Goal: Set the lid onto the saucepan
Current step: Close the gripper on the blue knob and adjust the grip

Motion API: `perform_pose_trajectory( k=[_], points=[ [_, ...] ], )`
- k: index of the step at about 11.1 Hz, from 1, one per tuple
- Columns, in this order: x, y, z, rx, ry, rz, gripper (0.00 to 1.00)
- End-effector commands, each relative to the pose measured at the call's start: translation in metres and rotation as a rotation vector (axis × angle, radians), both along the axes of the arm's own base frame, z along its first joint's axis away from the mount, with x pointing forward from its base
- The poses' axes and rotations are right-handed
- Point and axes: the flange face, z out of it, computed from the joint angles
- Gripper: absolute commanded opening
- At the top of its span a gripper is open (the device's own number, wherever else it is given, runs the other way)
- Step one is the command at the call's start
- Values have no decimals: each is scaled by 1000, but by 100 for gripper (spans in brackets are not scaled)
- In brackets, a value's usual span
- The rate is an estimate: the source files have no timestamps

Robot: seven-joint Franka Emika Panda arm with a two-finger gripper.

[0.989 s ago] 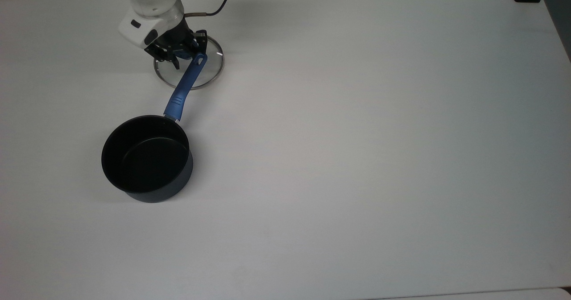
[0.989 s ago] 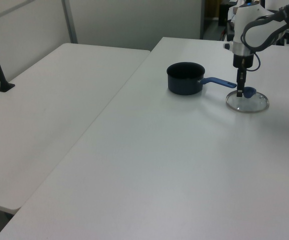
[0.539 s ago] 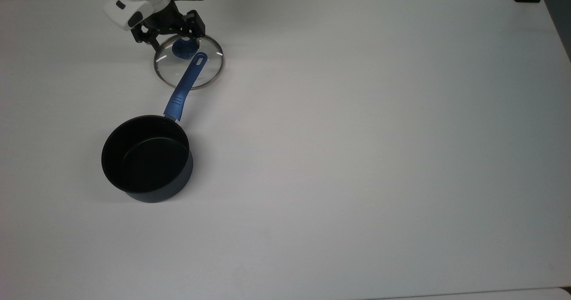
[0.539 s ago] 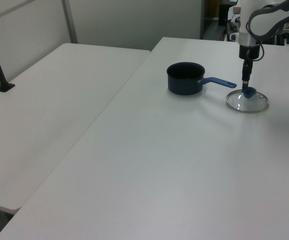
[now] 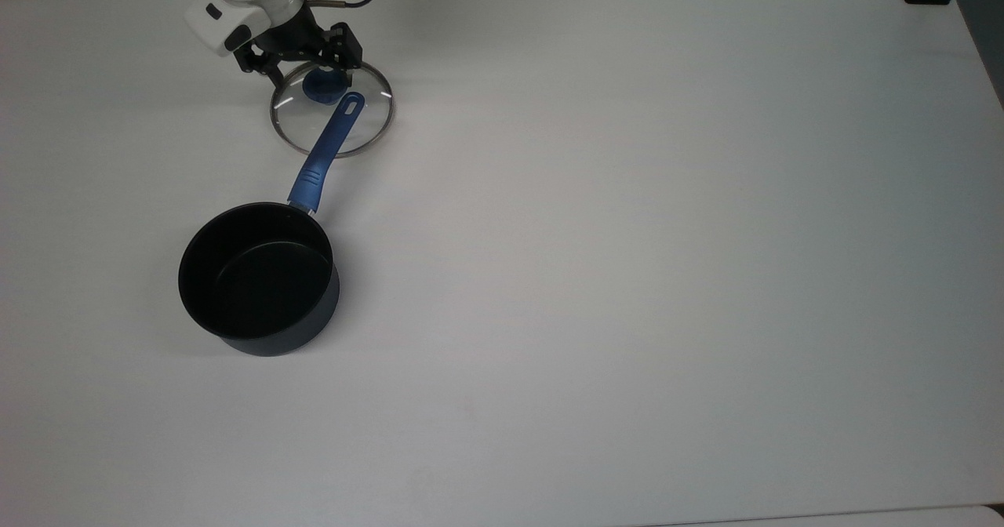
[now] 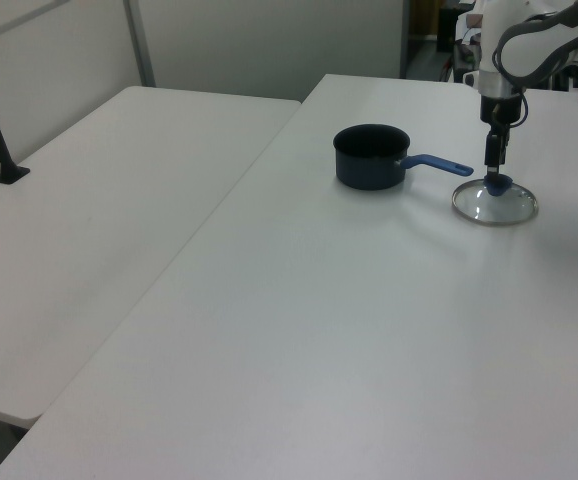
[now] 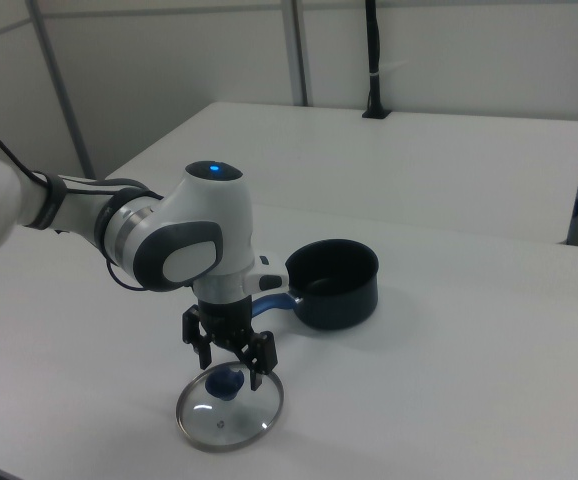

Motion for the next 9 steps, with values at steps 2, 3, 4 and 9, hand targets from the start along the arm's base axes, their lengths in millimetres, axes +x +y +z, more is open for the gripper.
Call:
perform_pose_trajectory(
  k=[2, 3, 4, 9],
  points=[
    [-11, 5, -17, -48, 60, 36, 100],
    [-10, 9, -21, -49, 70, 43, 94],
    [-9, 9, -22, -54, 68, 26, 80],
    [-8, 10, -21, -58, 65, -10, 65]
  ],
)
